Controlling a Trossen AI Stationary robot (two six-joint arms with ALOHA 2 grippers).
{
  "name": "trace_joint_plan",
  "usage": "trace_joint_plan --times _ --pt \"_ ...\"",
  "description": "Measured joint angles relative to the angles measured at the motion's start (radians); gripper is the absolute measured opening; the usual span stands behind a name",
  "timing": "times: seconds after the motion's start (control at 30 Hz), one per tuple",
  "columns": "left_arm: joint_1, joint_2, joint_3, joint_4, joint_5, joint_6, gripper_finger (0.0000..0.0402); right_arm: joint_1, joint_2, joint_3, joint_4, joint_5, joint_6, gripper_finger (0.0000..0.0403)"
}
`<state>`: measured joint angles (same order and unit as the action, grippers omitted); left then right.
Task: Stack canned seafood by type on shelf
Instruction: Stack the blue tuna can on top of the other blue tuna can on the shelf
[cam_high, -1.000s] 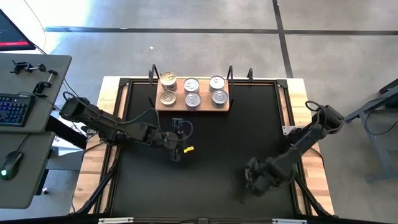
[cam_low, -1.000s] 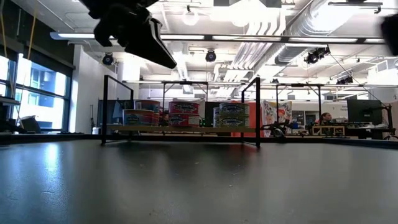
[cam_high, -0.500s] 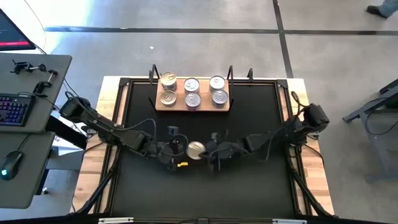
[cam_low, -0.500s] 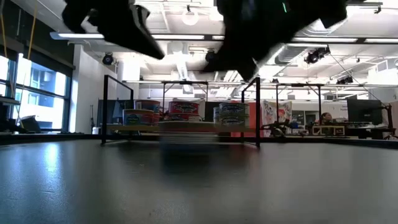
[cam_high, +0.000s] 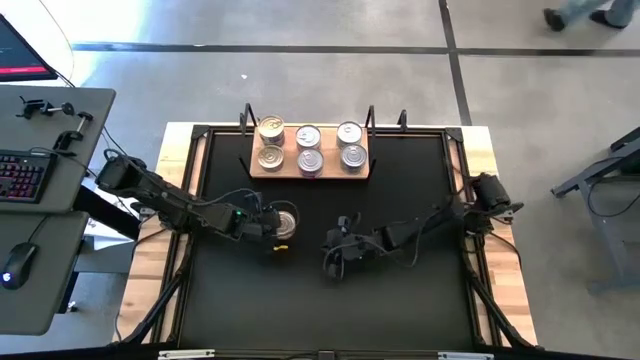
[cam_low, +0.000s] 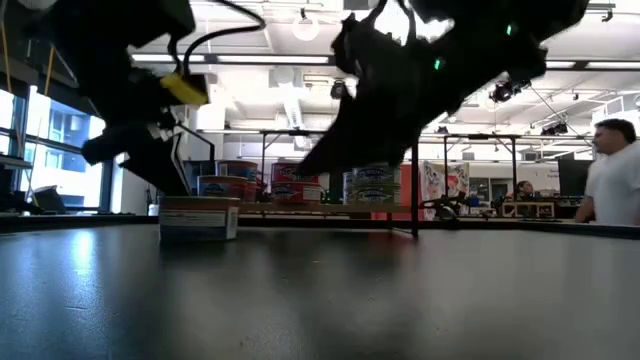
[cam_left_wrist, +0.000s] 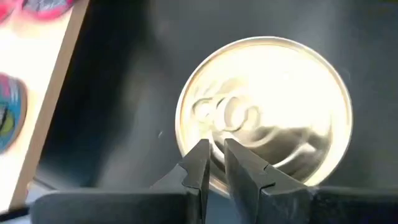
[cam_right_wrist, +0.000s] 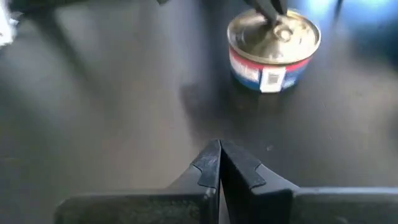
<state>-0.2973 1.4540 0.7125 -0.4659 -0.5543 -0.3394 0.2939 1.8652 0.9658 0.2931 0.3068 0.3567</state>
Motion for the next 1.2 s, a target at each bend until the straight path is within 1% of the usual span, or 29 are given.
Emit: trace_joint_plan --times 0.1,0.2,0.23,0.27,0.3,0.33,0.4,0.43,0.5,0.53,0.63,0.7,0.77,0.87,0.9,0.93,1.0,1.13,1.2 --pt "0.009 -0.003 -0.035 0.031 -0.004 -0.054 0.0039 0.003 0.070 0.000 0.084 0.012 0.014 0.0000" --pt "0.010 -0.008 -0.040 0.047 0.035 -0.104 0.0038 0.000 0.131 0.000 0.210 -0.003 0.028 0.0000" --pt "0.010 -0.015 -0.036 0.058 0.071 -0.127 0.0038 -0.002 0.148 0.001 0.247 -0.017 0.028 0.0000" --pt "0.005 -0.021 -0.027 0.083 0.133 -0.135 0.0038 -0.006 0.161 0.001 0.273 -0.030 0.027 0.0000" --pt "-0.007 -0.030 -0.017 0.118 0.198 -0.131 0.0038 -0.009 0.174 0.001 0.294 -0.042 0.025 0.0000" --pt "-0.025 -0.044 -0.007 0.156 0.231 -0.114 0.0038 -0.013 0.181 0.001 0.308 -0.053 0.023 0.0000" --pt "-0.059 -0.082 0.017 0.223 0.228 -0.049 0.0038 -0.022 0.186 0.001 0.318 -0.058 0.019 0.0000" --pt "-0.074 -0.099 0.025 0.247 0.196 -0.017 0.0038 -0.029 0.186 0.001 0.318 -0.068 0.018 0.0000" --pt "-0.090 -0.123 0.025 0.233 0.124 0.019 0.0038 -0.042 0.185 0.001 0.318 -0.100 0.012 0.0000" --pt "-0.091 -0.132 0.021 0.213 0.113 0.025 0.0038 -0.048 0.185 0.001 0.316 -0.125 0.005 0.0000" --pt "-0.082 -0.154 0.017 0.174 0.135 0.012 0.0038 -0.068 0.185 0.001 0.315 -0.202 0.002 0.0000" --pt "-0.076 -0.150 -0.004 0.175 0.184 0.023 0.0038 -0.085 0.185 0.001 0.311 -0.233 0.001 0.0000" --pt "-0.077 -0.137 -0.032 0.187 0.224 0.059 0.0038 -0.105 0.185 0.005 0.311 -0.210 0.001 0.0000" --pt "-0.089 -0.119 -0.056 0.230 0.232 0.095 0.0038 -0.131 0.185 0.022 0.326 -0.037 0.027 0.0000" --pt "-0.095 -0.113 -0.065 0.233 0.232 0.105 0.0038 -0.137 0.185 0.028 0.329 0.011 0.028 0.0000" --pt "-0.103 -0.108 -0.068 0.232 0.232 0.111 0.0038 -0.142 0.185 0.031 0.331 0.026 0.023 0.0000" --pt "-0.125 -0.108 -0.068 0.237 0.207 0.115 0.0038 -0.146 0.185 0.034 0.327 0.013 0.001 0.0000" --pt "-0.197 -0.109 -0.066 0.244 0.074 0.146 0.0039 -0.135 0.185 0.035 0.288 0.001 0.001 0.0000" --pt "-0.230 -0.109 -0.067 0.246 0.066 0.200 0.0039 -0.124 0.185 0.035 0.251 0.000 0.001 0.0000"
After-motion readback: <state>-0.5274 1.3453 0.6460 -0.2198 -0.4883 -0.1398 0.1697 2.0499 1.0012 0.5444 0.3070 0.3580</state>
